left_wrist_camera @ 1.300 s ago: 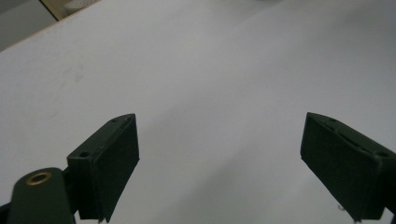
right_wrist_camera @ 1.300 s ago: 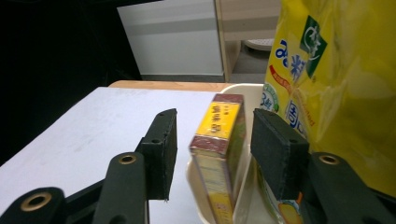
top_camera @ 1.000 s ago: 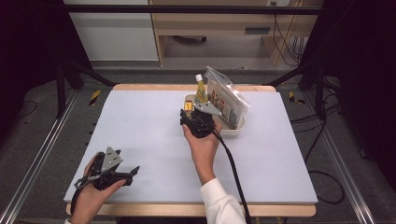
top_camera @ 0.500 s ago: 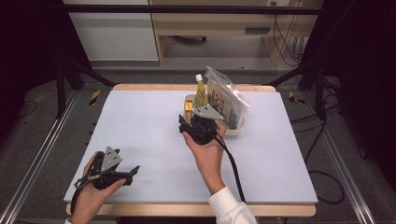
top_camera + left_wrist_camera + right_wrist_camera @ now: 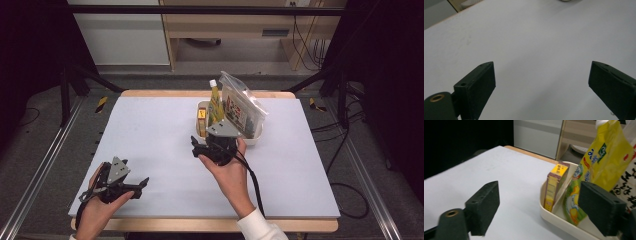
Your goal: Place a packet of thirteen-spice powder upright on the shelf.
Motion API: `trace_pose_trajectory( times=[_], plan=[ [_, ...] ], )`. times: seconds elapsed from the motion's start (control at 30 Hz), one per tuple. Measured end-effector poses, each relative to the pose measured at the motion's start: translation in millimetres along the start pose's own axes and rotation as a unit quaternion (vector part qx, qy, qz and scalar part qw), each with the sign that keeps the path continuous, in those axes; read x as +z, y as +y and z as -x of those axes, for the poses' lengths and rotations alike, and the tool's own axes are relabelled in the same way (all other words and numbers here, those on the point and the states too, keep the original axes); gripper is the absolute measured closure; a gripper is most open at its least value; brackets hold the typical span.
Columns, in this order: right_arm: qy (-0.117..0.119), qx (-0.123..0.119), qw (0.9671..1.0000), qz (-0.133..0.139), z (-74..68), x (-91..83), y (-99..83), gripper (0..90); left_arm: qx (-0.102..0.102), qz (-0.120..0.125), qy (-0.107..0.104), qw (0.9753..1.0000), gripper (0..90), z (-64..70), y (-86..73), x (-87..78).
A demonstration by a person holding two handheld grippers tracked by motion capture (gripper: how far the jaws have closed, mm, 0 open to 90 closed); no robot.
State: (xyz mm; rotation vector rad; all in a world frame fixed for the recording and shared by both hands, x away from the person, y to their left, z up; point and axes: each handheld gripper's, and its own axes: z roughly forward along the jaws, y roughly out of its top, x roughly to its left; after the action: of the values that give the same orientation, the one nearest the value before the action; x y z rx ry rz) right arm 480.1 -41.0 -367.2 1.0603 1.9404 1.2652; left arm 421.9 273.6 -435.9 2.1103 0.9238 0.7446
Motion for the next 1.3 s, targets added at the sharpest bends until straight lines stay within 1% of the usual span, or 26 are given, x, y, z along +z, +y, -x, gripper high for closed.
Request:
trace_pose_trajectory(
  times=[0.03, 0.1, 0.2, 0.3, 0.5, 0.6, 0.63, 0.67, 0.77, 0.9, 0.97, 1.03, 1.13, 1.2, 1.3],
  plan=[
    [0.002, -0.002, 1.0, -0.006, 1.1, -1.1, -1.0, 14.2, 0.001, 0.001, 0.0, 1.0, 6.4, 0.0, 0.0, -0.3],
    [-0.004, -0.006, 0.9999, -0.014, 3.8, -3.3, -3.7, 12.7, 0.002, 0.003, -0.002, 1.0, 5.6, -0.8, -0.3, -0.9],
    [-0.006, -0.01, 0.9998, -0.019, 9.0, -7.3, -8.3, 9.9, 0.0, 0.006, -0.001, 1.0, 5.1, -2.8, -0.6, -2.1],
    [-0.008, -0.009, 0.9998, -0.017, 14.2, -11.5, -10.4, 8.7, -0.003, 0.008, 0.003, 1.0, 4.9, -4.7, -0.6, -2.3],
    [-0.011, -0.006, 0.9999, -0.01, 22.2, -22.8, -8.9, 8.0, -0.008, 0.014, 0.011, 0.9998, 4.9, -8.0, -1.6, -5.2],
    [-0.017, -0.006, 0.9997, -0.014, 27.1, -28.0, -9.7, 7.6, -0.013, 0.02, 0.016, 0.9996, 4.9, -10.0, -1.8, -6.0],
    [-0.019, -0.007, 0.9997, -0.014, 29.2, -29.7, -10.2, 7.5, -0.011, 0.018, 0.018, 0.9996, 4.8, -11.0, -1.7, -6.9],
    [-0.022, -0.008, 0.9996, -0.014, 31.2, -31.5, -10.7, 7.5, -0.015, 0.024, 0.02, 0.9994, 4.9, -11.0, -1.7, -7.2],
    [-0.029, -0.009, 0.9994, -0.014, 37.6, -36.5, -12.1, 7.5, -0.019, 0.032, 0.024, 0.999, 4.7, -12.7, -1.6, -9.4],
    [-0.028, 0.007, 0.9995, -0.009, 44.9, -44.4, -13.2, 7.7, -0.017, 0.031, 0.023, 0.9991, 4.6, -13.1, -1.8, -9.2],
    [-0.034, 0.003, 0.9994, -0.008, 48.0, -48.2, -13.8, 7.8, -0.018, 0.033, 0.025, 0.999, 4.5, -12.8, -1.6, -9.4],
    [-0.037, 0.007, 0.9993, -0.008, 51.4, -52.3, -15.4, 7.8, -0.019, 0.034, 0.026, 0.9989, 4.4, -12.9, -1.7, -9.9],
    [-0.045, 0.011, 0.9989, -0.005, 57.5, -58.5, -20.0, 7.8, -0.02, 0.033, 0.026, 0.9989, 4.3, -13.0, -2.0, -9.5],
    [-0.052, 0.011, 0.9986, -0.008, 62.3, -62.0, -24.6, 7.8, -0.02, 0.033, 0.028, 0.9989, 4.4, -12.9, -1.9, -9.3],
    [-0.062, 0.018, 0.9978, -0.015, 70.8, -66.2, -32.8, 7.8, -0.02, 0.033, 0.033, 0.9987, 4.3, -12.7, -1.9, -8.4]
  ],
)
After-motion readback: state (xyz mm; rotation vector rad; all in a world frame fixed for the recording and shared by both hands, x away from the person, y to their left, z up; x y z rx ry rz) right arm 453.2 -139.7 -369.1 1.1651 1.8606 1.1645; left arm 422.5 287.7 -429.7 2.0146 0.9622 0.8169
